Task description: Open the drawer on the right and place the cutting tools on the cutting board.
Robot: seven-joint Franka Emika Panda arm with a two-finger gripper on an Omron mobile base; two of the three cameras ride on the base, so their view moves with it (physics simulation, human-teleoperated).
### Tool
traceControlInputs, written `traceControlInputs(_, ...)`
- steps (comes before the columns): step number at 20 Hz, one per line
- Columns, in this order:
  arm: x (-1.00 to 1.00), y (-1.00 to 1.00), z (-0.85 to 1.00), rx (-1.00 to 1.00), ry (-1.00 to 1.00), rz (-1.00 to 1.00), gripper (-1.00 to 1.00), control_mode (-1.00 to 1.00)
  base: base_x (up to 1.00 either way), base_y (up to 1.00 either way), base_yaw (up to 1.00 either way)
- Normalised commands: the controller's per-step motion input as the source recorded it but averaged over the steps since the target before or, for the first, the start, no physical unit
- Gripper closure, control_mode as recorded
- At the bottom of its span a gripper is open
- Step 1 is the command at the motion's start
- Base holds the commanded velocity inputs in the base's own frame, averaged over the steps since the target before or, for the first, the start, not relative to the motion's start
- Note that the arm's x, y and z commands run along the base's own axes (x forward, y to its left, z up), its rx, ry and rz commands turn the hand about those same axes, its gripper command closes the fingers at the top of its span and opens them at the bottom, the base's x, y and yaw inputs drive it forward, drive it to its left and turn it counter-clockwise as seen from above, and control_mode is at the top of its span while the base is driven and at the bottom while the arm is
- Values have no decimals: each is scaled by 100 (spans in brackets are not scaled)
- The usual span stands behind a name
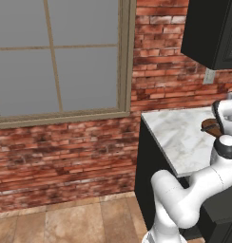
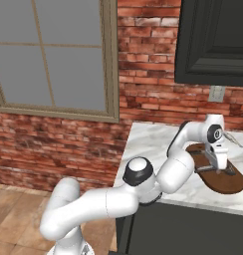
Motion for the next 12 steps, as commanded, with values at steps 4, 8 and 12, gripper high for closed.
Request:
traceControlInputs(4, 0, 0, 0, 0, 0, 0, -100, -100, 0, 0, 0)
traceControlInputs(8, -3, 19, 9, 0, -3, 0, -100, -100, 0, 0, 0)
traceControlInputs(12, 0, 47, 18, 0, -9, 0, -100, -100, 0, 0, 0)
